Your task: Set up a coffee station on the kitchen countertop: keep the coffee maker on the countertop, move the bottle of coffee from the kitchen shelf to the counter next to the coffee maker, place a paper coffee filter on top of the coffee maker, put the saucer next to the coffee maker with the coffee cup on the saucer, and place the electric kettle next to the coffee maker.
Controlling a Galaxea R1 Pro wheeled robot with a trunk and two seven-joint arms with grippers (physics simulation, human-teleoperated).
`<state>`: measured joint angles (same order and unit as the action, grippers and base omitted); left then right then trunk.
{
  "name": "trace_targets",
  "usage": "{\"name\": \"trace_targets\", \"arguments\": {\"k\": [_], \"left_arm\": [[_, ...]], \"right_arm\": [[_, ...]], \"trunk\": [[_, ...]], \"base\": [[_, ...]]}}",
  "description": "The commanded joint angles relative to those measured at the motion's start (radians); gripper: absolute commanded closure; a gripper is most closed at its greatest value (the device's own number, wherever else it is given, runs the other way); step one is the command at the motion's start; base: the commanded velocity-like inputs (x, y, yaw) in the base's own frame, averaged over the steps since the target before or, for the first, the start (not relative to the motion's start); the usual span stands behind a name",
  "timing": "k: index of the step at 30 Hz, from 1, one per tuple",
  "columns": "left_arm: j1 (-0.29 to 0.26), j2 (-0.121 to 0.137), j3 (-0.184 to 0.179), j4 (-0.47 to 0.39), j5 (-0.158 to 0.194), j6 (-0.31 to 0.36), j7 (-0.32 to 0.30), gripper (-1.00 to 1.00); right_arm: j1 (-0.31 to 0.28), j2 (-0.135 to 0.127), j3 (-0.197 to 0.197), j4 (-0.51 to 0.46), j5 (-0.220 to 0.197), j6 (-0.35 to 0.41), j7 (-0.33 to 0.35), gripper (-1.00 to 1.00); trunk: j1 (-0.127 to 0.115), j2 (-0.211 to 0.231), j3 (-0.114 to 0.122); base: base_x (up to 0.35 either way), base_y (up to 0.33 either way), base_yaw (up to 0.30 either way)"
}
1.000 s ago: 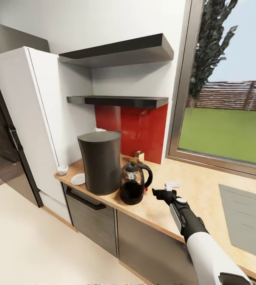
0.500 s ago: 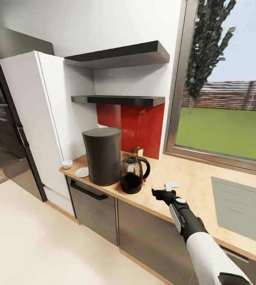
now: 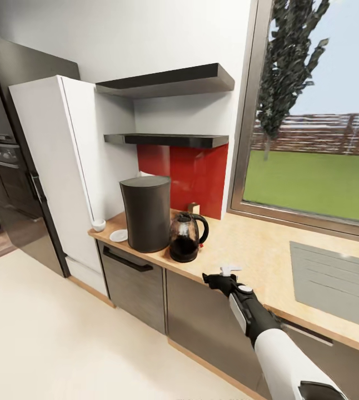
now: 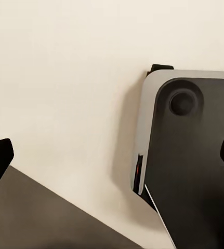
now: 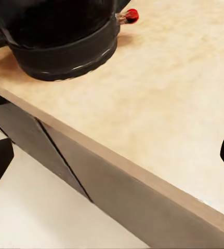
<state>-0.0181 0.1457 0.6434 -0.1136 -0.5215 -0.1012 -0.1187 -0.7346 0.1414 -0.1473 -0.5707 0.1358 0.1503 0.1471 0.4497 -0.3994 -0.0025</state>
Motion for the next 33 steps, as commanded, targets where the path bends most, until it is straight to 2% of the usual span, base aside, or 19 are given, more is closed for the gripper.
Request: {"name": "trace_targets", "arguments": {"k": [1, 3, 5, 6, 10, 11, 13, 15, 20, 23, 25, 28, 33], "left_arm": [[0.0, 0.0, 0.009, 0.001, -0.008, -0.003, -0.004, -1.0], [0.0, 0.0, 0.009, 0.001, -0.008, -0.003, -0.004, -1.0], [0.0, 0.001, 0.009, 0.001, -0.008, -0.003, -0.004, -1.0], [0.0, 0.001, 0.009, 0.001, -0.008, -0.003, -0.004, -1.0], [0.0, -0.001, 0.009, 0.002, -0.009, -0.004, -0.004, -1.0], [0.0, -0.001, 0.009, 0.002, -0.008, -0.004, -0.004, -1.0], [0.0, -0.001, 0.009, 0.002, -0.008, -0.004, -0.004, -1.0], [0.0, -0.002, 0.009, 0.001, -0.009, -0.005, -0.004, -1.0], [0.0, -0.004, 0.009, 0.001, -0.009, -0.005, -0.004, -1.0], [0.0, -0.004, 0.009, 0.002, -0.009, -0.005, -0.004, -1.0], [0.0, -0.004, 0.009, 0.002, -0.01, -0.006, -0.004, -1.0], [0.0, -0.003, 0.009, 0.002, -0.01, -0.006, -0.004, -1.0], [0.001, -0.004, 0.006, 0.002, -0.011, -0.006, -0.005, -1.0]], "right_arm": [[0.0, 0.011, -0.002, 0.006, 0.012, -0.003, 0.031, -1.0], [0.0, 0.022, 0.025, 0.015, 0.012, -0.011, 0.076, -1.0], [0.0, 0.033, 0.075, 0.02, 0.012, -0.014, 0.112, -1.0], [0.0, 0.033, 0.09, 0.021, 0.012, -0.015, 0.119, -1.0], [0.0, 0.033, 0.219, 0.051, 0.01, -0.017, 0.141, -1.0], [0.0, 0.033, 0.235, 0.059, 0.01, -0.017, 0.142, -1.0], [0.0, 0.033, 0.294, 0.104, 0.01, -0.018, 0.145, -1.0], [0.0, 0.033, 0.333, 0.16, 0.01, -0.019, 0.146, -1.0], [0.0, 0.033, 0.36, 0.278, 0.01, -0.024, 0.148, -1.0], [0.0, 0.033, 0.362, 0.362, 0.01, -0.034, 0.149, -1.0], [0.0, 0.033, 0.362, 0.455, 0.011, -0.038, 0.148, -1.0], [0.005, 0.033, 0.362, 0.517, 0.013, -0.038, 0.147, -1.0], [0.099, 0.033, 0.362, 0.544, 0.018, -0.034, 0.143, -1.0]], "trunk": [[0.0, -0.001, 0.0], [0.0, -0.001, 0.0], [0.0, -0.001, 0.0], [0.0, -0.001, 0.0], [0.0, -0.001, 0.0], [0.0, -0.001, 0.0], [0.0, -0.001, 0.0], [0.0, -0.001, 0.0], [0.0, -0.001, 0.0], [0.0, -0.001, 0.0], [0.0, -0.001, 0.0], [0.0, -0.001, 0.0], [0.0, -0.001, 0.0]], "base": [[-0.009, 0.0, 0.0], [-0.005, 0.0, 0.0], [-0.002, 0.0, 0.0], [-0.001, 0.0, 0.0], [0.0, 0.0, 0.0], [0.0, 0.0, 0.0], [0.0, 0.0, 0.0], [0.0, 0.0, 0.0], [0.0, 0.0, 0.0], [0.0, 0.0, 0.0], [0.0, 0.0, 0.0], [0.0, 0.0, 0.0], [0.0, 0.0, 0.0]]}}
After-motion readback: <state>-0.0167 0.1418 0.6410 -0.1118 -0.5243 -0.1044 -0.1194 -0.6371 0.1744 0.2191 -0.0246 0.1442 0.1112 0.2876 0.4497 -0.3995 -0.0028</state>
